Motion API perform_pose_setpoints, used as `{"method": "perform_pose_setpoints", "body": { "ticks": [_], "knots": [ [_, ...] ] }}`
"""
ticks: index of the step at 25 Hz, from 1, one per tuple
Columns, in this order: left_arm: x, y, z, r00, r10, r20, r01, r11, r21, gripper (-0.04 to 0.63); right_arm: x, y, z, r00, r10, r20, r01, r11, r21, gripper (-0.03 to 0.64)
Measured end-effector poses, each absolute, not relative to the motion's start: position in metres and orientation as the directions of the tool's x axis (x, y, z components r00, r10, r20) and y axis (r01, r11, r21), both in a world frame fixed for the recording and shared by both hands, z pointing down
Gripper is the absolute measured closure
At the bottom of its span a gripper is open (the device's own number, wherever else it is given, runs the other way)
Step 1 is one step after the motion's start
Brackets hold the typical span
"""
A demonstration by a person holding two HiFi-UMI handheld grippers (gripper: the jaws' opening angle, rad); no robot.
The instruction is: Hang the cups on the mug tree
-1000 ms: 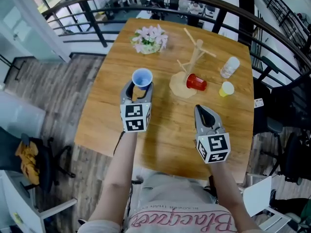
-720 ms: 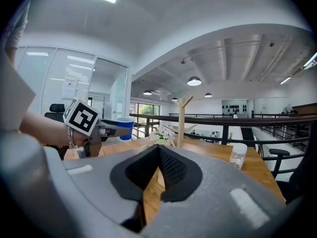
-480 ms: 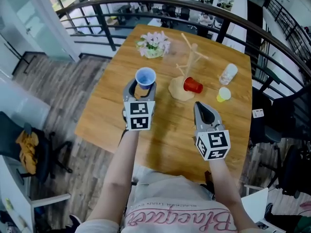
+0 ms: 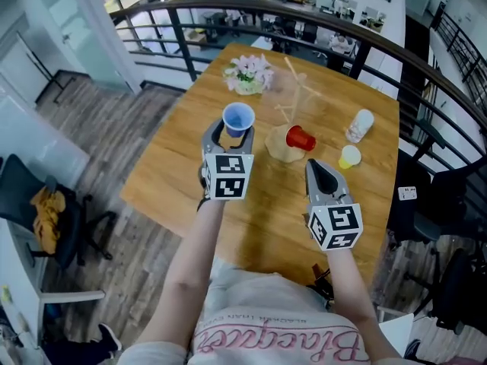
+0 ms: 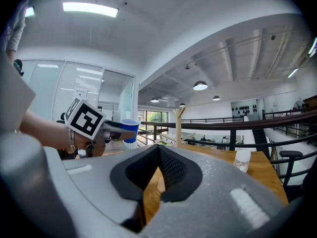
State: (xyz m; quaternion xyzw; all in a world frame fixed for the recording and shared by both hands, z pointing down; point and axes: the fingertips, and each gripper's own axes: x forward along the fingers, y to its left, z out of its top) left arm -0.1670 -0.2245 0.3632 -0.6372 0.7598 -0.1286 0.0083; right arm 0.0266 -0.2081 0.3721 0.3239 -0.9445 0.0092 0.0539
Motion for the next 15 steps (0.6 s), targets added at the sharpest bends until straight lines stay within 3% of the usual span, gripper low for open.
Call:
{"method": "perform_pose_setpoints", "body": {
  "ticks": [15],
  "knots": [
    [-0.147,-0.26,0.387,-0.278,-0.909,0.31,-0.893,0.126,-0.433,0.314,0.056,-0.234,0.378,-0.785,-0.613,0.091,-0.618,0.785,-0.046,0.615]
  ]
}}
